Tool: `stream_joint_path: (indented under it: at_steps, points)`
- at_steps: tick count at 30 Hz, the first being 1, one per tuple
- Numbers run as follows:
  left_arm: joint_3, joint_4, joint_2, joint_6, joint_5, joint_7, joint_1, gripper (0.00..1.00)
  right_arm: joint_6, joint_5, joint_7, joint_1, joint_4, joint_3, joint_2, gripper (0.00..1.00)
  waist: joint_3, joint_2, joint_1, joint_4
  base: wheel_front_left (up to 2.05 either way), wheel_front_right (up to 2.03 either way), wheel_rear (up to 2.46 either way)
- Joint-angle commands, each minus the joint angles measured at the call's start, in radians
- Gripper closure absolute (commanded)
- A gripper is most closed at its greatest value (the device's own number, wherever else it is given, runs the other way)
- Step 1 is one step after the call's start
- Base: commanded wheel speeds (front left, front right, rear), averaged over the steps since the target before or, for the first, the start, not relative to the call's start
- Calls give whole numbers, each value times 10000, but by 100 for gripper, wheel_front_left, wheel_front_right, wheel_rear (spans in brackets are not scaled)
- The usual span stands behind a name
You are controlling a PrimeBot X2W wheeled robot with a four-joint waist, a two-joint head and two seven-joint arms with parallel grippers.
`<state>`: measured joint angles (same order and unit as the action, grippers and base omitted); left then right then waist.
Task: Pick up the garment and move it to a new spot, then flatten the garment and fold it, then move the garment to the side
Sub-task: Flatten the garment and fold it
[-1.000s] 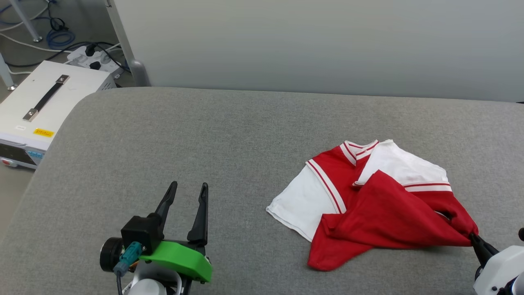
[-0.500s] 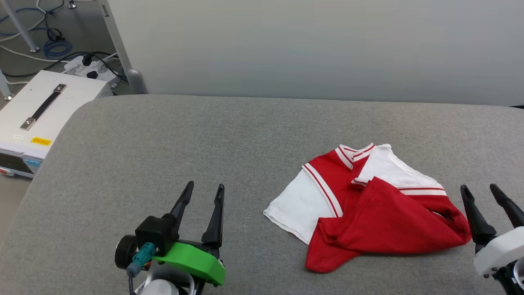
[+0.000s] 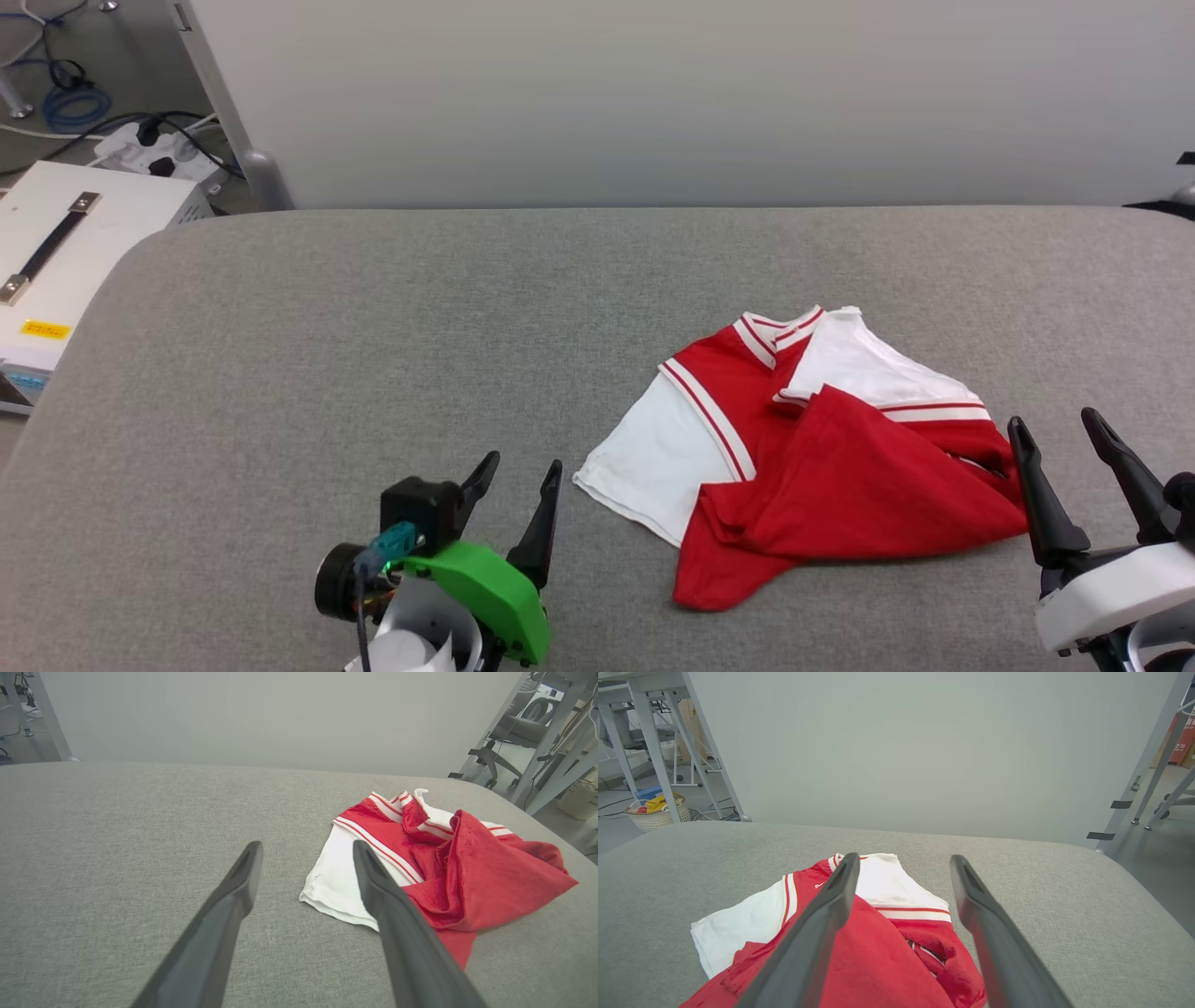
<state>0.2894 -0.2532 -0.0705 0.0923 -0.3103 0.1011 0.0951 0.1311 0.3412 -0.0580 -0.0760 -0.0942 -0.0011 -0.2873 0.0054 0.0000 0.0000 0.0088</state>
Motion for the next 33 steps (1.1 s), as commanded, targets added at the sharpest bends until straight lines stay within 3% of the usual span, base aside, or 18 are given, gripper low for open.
stream_joint_path:
  at_steps: [1,11,15,22,23,24,25,33]
  points:
    - [56,-117,-127,10,4,-365,435,0,-4,-96,34,39,-93,38,38,0,325,0,0,-312,0,0,0]
    - [843,-975,-611,75,275,-4139,2325,0,-4,-380,36,452,-32,457,123,0,1424,0,0,-1067,0,0,0]
    - [868,-1358,-644,-136,396,-4559,2730,0,-4,-407,-46,668,30,580,113,0,1744,0,0,-1298,0,0,0]
    - [865,-2425,-759,-424,576,-4407,2982,0,-4,-434,-128,908,92,712,137,0,2042,0,0,-1492,0,0,0]
    - [891,-2608,-769,-388,548,-4443,2964,36,-4,-450,-139,921,112,719,148,0,2058,0,0,-1493,0,0,0]
    - [913,-2723,-775,-359,527,-4446,2951,83,-4,-462,-149,928,132,722,155,0,2059,0,0,-1488,0,0,0]
    - [932,-2833,-775,-324,493,-4419,2934,100,-4,-473,-159,929,158,716,159,0,2049,0,0,-1473,0,0,0]
    - [539,-2735,-707,-538,196,-3066,2897,100,-4,-520,-11,824,323,513,161,0,1617,0,0,-1055,0,0,0]
